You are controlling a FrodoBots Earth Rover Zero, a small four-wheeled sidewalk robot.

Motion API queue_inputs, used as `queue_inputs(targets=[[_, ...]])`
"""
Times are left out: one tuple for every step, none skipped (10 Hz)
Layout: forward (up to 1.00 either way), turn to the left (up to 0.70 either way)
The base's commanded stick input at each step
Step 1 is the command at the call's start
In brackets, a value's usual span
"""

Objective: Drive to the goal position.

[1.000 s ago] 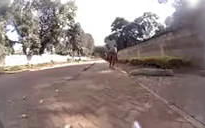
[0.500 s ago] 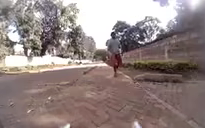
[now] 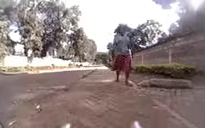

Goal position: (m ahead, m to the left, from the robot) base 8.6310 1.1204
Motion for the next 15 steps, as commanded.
queue_inputs(targets=[[0.7, 0.0], [0.7, 0.0], [0.7, 0.0], [0.7, 0.0], [0.7, 0.0], [0.7, 0.0], [0.7, 0.0], [0.7, 0.0], [0.7, 0.0], [0.7, 0.0], [0.7, 0.0], [0.7, 0.0], [0.7, 0.0], [0.7, 0.0], [0.7, 0.0]])
